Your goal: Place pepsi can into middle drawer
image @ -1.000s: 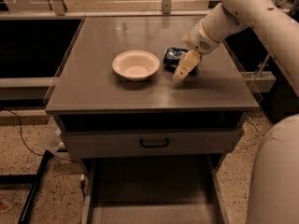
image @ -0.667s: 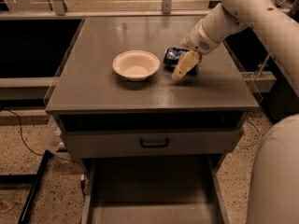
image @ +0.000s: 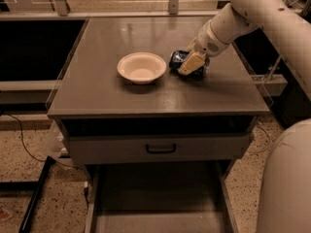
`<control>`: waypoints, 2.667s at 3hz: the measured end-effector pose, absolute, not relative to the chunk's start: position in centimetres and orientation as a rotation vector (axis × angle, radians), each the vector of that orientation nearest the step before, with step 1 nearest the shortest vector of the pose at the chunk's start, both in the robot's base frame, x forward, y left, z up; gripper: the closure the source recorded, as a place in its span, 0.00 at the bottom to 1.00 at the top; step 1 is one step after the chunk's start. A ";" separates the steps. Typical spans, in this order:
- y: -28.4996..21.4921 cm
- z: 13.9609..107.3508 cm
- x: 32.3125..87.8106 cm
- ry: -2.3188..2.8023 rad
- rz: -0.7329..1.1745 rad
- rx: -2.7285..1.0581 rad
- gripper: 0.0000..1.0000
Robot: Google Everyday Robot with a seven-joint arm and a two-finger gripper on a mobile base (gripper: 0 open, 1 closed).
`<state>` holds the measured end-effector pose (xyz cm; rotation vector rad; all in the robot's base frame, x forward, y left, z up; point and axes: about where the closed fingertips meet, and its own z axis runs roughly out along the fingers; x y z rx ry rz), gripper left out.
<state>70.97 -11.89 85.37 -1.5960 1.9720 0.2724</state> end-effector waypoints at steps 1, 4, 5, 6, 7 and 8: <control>-11.9 85.4 71.0 1.972 0.273 -1.596 0.88; -10.2 88.5 68.4 1.879 0.310 -1.656 1.00; -11.4 90.9 65.7 1.847 0.308 -1.646 1.00; -14.6 92.7 61.8 1.890 0.284 -1.567 1.00; -17.2 93.4 56.7 1.938 0.261 -1.492 1.00; -18.5 93.1 51.7 1.975 0.275 -1.439 1.00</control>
Offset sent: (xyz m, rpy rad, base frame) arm -0.0079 0.0048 0.0071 0.0095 0.0067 0.0167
